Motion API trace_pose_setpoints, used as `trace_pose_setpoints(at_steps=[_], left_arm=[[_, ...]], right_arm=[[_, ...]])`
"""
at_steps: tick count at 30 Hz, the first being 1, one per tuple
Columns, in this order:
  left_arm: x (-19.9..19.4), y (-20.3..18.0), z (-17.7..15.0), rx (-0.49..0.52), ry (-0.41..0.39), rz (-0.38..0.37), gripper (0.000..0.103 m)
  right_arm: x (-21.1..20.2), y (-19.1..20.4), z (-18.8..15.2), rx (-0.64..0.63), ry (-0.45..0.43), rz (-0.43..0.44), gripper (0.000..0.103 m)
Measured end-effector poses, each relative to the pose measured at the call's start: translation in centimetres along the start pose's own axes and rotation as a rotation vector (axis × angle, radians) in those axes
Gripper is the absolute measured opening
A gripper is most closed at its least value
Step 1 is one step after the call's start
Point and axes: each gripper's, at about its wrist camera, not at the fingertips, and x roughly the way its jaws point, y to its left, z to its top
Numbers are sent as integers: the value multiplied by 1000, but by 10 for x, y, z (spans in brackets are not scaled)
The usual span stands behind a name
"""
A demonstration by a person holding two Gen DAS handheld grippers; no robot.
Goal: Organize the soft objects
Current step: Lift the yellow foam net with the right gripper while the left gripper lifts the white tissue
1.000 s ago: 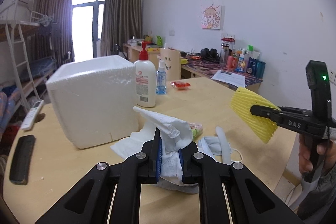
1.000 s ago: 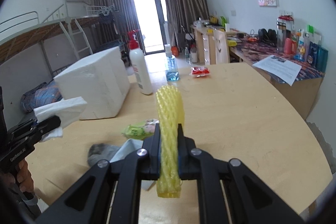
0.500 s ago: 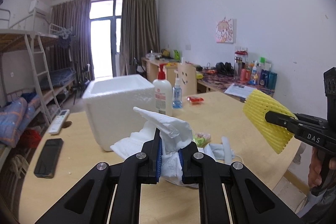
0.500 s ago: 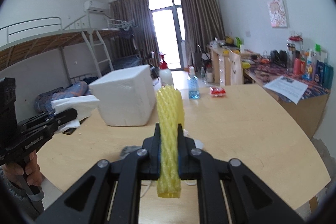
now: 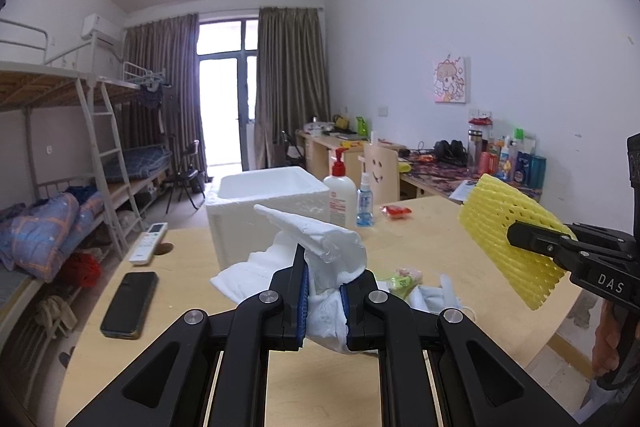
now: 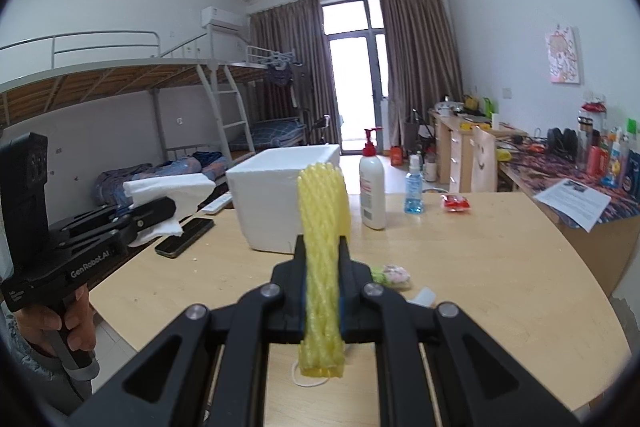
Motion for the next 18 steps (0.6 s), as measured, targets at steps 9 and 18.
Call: trace_pose_setpoints(at_steps=[9, 18], left_arm=[[1, 10, 2, -5, -3, 39, 13], [9, 24, 12, -12, -3, 53, 13]], right_arm=[[12, 9, 5, -28, 1, 34, 14], [24, 19, 16, -46, -3, 56, 14]])
